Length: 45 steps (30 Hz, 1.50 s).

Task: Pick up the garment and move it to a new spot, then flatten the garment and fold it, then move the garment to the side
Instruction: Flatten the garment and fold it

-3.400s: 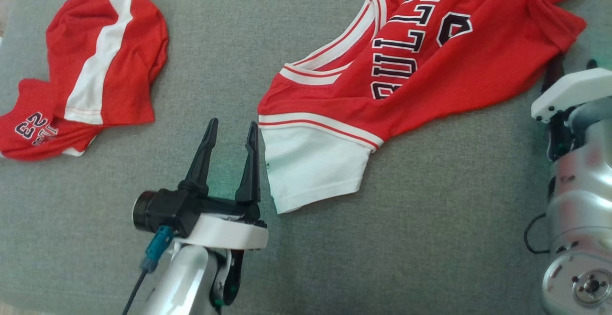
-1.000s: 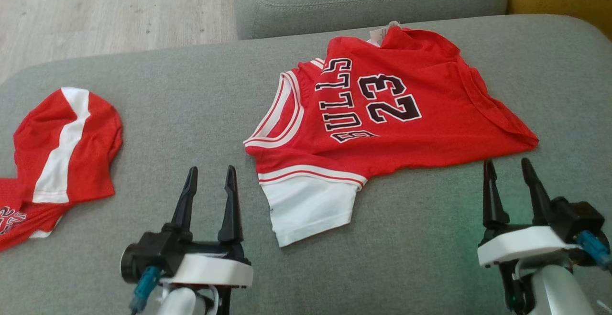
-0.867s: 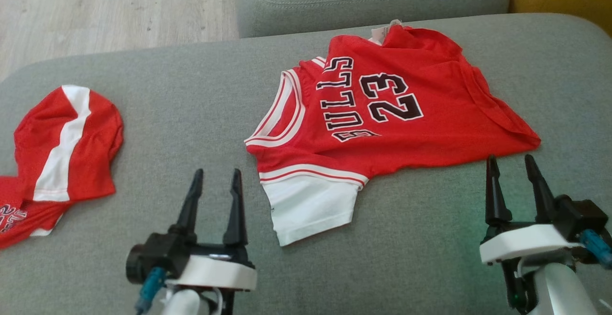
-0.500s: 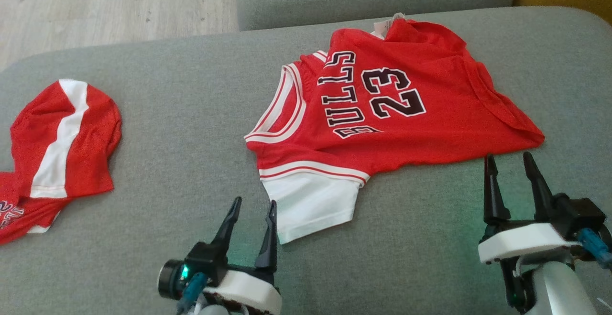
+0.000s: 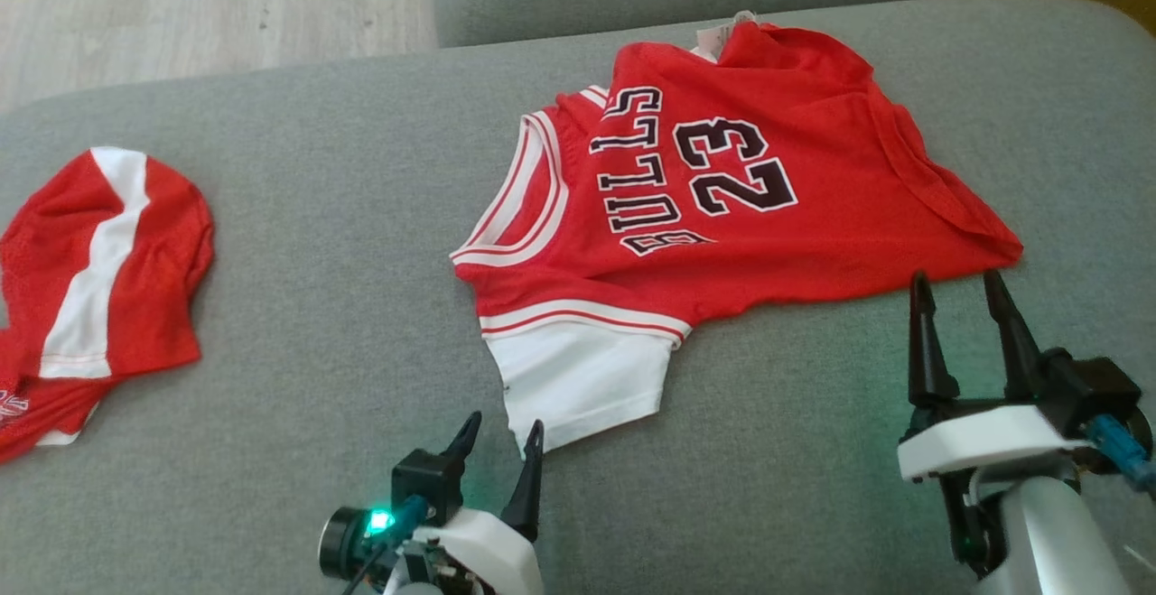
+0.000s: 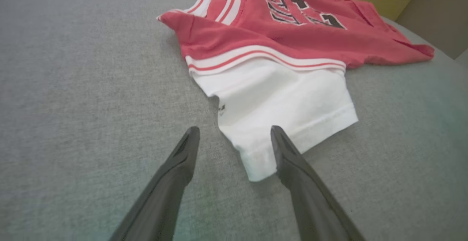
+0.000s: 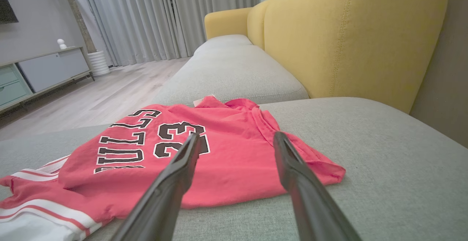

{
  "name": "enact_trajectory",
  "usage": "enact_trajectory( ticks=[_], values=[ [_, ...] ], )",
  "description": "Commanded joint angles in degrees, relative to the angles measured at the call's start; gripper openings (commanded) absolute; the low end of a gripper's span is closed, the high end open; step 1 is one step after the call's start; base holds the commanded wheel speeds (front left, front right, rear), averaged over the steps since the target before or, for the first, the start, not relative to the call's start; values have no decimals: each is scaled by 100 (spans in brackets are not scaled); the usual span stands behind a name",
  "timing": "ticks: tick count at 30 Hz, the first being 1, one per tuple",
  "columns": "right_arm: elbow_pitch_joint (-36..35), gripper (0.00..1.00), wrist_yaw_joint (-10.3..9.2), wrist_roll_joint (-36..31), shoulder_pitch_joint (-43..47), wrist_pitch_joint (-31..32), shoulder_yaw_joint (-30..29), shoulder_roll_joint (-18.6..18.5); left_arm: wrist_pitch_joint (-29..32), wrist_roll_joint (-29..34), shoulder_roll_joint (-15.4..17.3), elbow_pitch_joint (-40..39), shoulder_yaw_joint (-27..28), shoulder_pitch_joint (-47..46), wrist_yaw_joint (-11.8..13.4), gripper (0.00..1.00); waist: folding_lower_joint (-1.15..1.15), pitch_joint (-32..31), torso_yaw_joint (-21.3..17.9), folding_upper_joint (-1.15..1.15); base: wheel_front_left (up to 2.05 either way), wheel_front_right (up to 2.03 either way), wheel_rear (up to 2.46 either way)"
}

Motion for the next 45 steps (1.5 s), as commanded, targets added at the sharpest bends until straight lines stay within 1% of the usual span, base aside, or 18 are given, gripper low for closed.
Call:
enact_trajectory(
  ticks=[1, 7, 13, 15, 18, 19, 20, 22, 25, 28, 33, 35, 36, 40, 45],
  values=[
    [-197, 100, -5, 38, -243, -78, 183, -31, 22, 35, 13, -104, 109, -309, 31, 100, 0, 28, -36, 0, 0, 0, 0],
    [-236, 100, -5, 43, -343, -78, 337, -31, 265, 9, 13, 58, -4, -445, -12, 100, 0, 166, -203, 0, 0, 0, 0],
    [-273, 100, -5, 60, -443, -78, 434, -31, 934, -37, 55, 348, -189, -461, -33, 100, 0, 248, -330, 0, 0, 0, 0],
    [-290, 100, -5, 71, -466, -78, 451, -31, 1027, -54, 67, 364, -203, -472, -26, 100, 0, 261, -351, 0, 0, 0, 0],
    [-312, 100, -5, 87, -484, -78, 451, -31, 1195, -82, 87, 379, -285, -468, -113, 100, 0, 262, -363, 0, 0, 0, 0],
    [-318, 100, -5, 89, -485, -78, 444, -31, 1243, -83, 96, 373, -320, -467, -146, 78, 0, 260, -362, 0, 0, 0, 0],
    [-319, 100, -5, 88, -487, -78, 433, -31, 1277, -89, 102, 360, -347, -464, -176, 40, 0, 257, -359, 0, 0, 0, 0],
    [-316, 100, -5, 84, -488, -78, 410, -31, 1296, -98, 112, 317, -385, -452, -214, 0, 0, 244, -351, 0, 0, 0, 0],
    [-308, 100, -5, 64, -486, -78, 373, -31, 1163, -112, 114, 193, -376, -450, -218, 0, 0, 218, -335, 0, 0, 0, 0],
    [-269, 100, -5, 9, -493, -78, 324, -31, 804, -139, 106, 33, -240, -474, -110, 0, 0, 194, -317, 0, 0, 0, 0],
    [1, 100, -5, -204, -566, -3, 50, -31, -232, -304, 75, -313, 251, -559, 175, 0, 0, 152, -247, 0, 0, 0, 0],
    [146, 100, -5, -260, -634, 122, -99, -31, -615, -320, 70, -425, 416, -607, 257, 0, 0, 142, -207, 0, 0, 0, 0],
    [308, 100, -5, -327, -724, 280, -252, -31, -831, -308, 76, -543, 571, -645, 331, 0, 0, 141, -163, 0, 0, 0, 0],
    [598, 100, -5, -371, -864, 521, -446, -31, -967, -260, 94, -716, 769, -661, 404, 0, 0, 160, -95, 0, 0, 0, 0],
    [1165, 100, -5, -417, -1045, 834, -672, -31, -1016, -186, 93, -883, 950, -594, 395, 0, 0, 228, 17, 0, 0, 0, 0]
  ],
)
